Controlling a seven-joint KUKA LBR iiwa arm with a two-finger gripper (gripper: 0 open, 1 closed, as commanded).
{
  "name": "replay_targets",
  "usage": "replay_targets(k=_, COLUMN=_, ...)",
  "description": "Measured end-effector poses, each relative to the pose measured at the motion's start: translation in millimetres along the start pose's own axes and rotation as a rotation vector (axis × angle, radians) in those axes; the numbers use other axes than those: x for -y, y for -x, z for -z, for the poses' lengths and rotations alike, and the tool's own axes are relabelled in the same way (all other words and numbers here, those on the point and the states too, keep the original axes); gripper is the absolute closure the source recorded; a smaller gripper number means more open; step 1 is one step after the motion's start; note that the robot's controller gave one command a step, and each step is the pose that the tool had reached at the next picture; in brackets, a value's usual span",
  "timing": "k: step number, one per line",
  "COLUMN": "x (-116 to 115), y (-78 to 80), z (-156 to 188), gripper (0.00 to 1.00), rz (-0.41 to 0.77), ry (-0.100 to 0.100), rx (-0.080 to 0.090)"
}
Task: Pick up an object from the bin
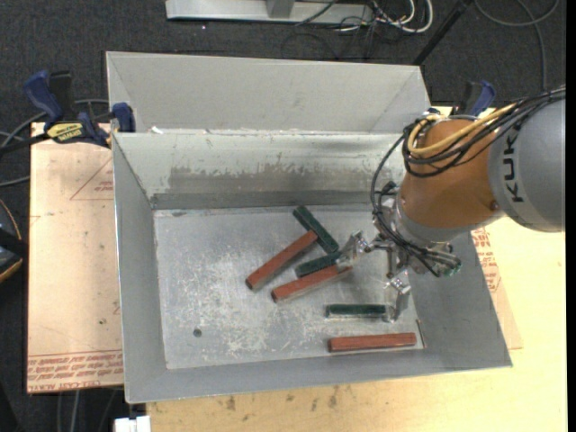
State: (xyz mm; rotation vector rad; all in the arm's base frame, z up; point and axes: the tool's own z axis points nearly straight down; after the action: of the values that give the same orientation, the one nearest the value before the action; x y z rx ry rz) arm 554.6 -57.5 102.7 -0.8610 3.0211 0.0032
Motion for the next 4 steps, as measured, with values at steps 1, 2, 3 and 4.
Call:
replay_targets(k=1, x=27.9, y=18.7, z=16.7, gripper=0.00, rz=0.078, ry=0.001, rx=0.001)
replay_targets(k=2, x=-35.2, y=72.8, z=-17.9, gripper=1.00, rz=0.133, ry=0.000, rx=0.001)
replay_targets(k=3, x=-35.2, y=72.8, z=-17.9, gripper=1.00, rz=0.133, ry=-0.001, rx=0.001)
replay_targets(k=4, x=-24.8, y=72.9, z=95.0, gripper=1.00, rz=0.062, ry=-0.002, rx=0.003)
